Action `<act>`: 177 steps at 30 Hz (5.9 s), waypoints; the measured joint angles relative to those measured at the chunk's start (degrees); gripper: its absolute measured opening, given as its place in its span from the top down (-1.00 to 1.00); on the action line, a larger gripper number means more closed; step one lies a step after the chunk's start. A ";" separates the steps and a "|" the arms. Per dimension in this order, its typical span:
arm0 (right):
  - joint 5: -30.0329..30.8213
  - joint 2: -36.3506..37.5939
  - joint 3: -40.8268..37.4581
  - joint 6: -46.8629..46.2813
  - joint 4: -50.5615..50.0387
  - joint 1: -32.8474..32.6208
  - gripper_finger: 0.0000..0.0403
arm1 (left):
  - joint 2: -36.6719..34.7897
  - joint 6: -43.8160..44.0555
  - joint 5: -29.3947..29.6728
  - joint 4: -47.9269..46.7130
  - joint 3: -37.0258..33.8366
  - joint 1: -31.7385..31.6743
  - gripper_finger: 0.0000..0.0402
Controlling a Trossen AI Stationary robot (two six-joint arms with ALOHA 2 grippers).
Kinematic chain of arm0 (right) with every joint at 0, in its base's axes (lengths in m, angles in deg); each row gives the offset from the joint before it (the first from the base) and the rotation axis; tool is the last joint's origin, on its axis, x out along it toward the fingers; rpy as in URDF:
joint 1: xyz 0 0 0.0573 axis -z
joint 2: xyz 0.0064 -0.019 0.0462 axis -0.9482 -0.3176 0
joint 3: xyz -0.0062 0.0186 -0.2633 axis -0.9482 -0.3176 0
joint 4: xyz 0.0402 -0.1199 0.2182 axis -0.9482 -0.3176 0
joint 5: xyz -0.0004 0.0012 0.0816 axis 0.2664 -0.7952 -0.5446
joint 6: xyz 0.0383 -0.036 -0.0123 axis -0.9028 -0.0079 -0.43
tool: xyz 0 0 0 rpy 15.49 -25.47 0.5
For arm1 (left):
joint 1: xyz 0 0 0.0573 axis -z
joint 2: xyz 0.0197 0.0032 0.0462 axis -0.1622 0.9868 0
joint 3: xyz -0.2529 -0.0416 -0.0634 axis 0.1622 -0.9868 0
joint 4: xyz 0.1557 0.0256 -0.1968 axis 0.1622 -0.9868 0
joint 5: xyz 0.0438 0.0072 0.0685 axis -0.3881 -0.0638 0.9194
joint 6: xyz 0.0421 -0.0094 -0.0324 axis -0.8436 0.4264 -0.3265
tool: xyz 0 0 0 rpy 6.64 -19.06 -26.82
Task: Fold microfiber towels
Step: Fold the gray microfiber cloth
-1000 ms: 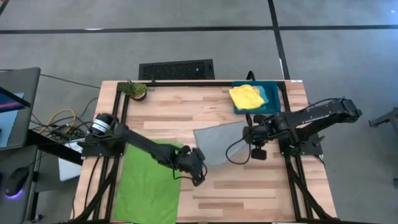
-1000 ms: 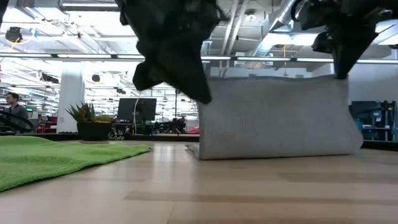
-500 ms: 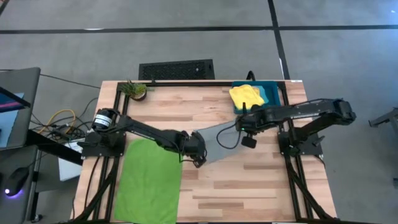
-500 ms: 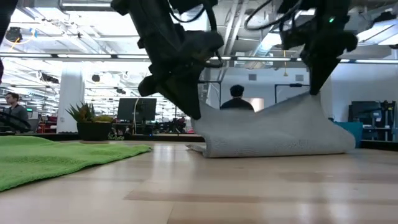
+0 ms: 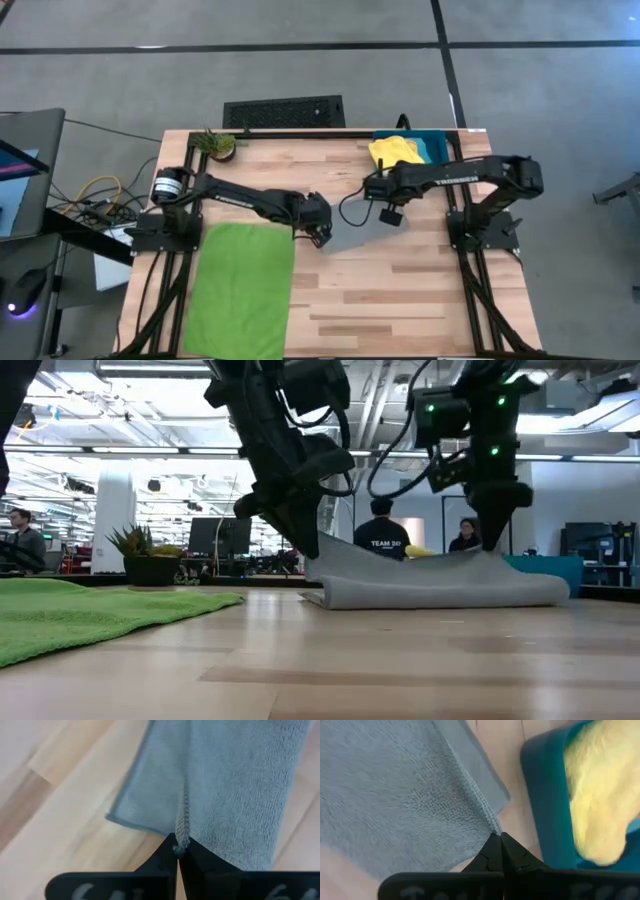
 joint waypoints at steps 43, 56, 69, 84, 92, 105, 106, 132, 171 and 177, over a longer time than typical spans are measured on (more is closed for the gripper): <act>-0.43 3.61 0.11 5.72 0.71 1.38 0.11 | -1.02 -8.34 0.50 -0.81 0.96 -1.36 0.19; -5.06 23.74 -10.26 14.05 4.58 -16.90 0.12 | -1.77 -14.14 12.31 -1.45 1.03 15.36 0.19; -5.11 23.32 -17.07 13.65 14.69 -22.50 0.12 | -1.84 -16.71 15.33 9.13 -1.33 16.50 0.19; -6.69 8.12 -17.16 15.61 16.00 -21.32 0.15 | -1.84 -16.55 15.50 9.22 -1.25 16.20 0.19; -6.46 2.11 -17.16 15.80 16.19 -19.07 0.15 | -1.84 -19.00 15.39 9.19 -1.25 16.20 0.19; -2.27 -0.82 -16.97 12.33 16.90 -18.43 0.15 | -1.84 -19.13 15.32 9.19 -1.22 16.20 0.19; -1.58 -0.82 -16.98 11.71 17.09 -18.46 0.16 | -1.84 -19.13 15.32 9.19 -1.22 16.20 0.19; 1.53 -1.23 -13.71 16.41 16.37 -18.30 0.97 | -1.84 -16.77 12.06 9.10 -1.20 16.20 0.19; 0.91 -1.45 1.92 57.23 24.57 -12.93 0.97 | -2.69 19.90 19.93 -3.40 -1.16 21.63 0.19; 0.81 -1.45 1.92 62.84 29.29 -12.91 0.97 | -2.69 23.37 19.98 -3.45 -1.16 22.71 0.19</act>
